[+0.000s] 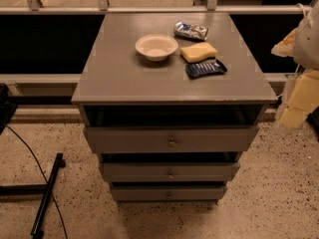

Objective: Open top drawer

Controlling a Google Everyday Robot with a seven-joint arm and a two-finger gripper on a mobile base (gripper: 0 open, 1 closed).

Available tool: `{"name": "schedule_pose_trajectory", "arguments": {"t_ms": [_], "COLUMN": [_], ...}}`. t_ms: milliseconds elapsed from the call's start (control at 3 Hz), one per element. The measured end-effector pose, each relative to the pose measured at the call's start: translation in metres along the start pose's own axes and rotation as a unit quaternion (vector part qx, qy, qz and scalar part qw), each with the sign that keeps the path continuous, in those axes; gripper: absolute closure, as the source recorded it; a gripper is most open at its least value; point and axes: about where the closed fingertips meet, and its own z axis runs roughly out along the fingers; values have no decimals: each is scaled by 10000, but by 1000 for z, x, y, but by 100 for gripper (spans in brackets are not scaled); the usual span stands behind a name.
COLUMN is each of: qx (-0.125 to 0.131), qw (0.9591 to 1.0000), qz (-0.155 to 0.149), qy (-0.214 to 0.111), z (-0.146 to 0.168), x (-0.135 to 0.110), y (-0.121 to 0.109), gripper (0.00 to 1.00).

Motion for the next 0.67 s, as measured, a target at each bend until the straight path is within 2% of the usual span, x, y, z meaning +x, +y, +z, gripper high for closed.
{"name": "schedule_pose_trajectory", "arguments": {"t_ms": [333,667], "qx": [0,-145], "qw": [10000,9998], "qz": [0,-82], "qy": [0,63], "z": [0,50], "x": [0,1], "y": [0,29], "gripper": [0,0]}}
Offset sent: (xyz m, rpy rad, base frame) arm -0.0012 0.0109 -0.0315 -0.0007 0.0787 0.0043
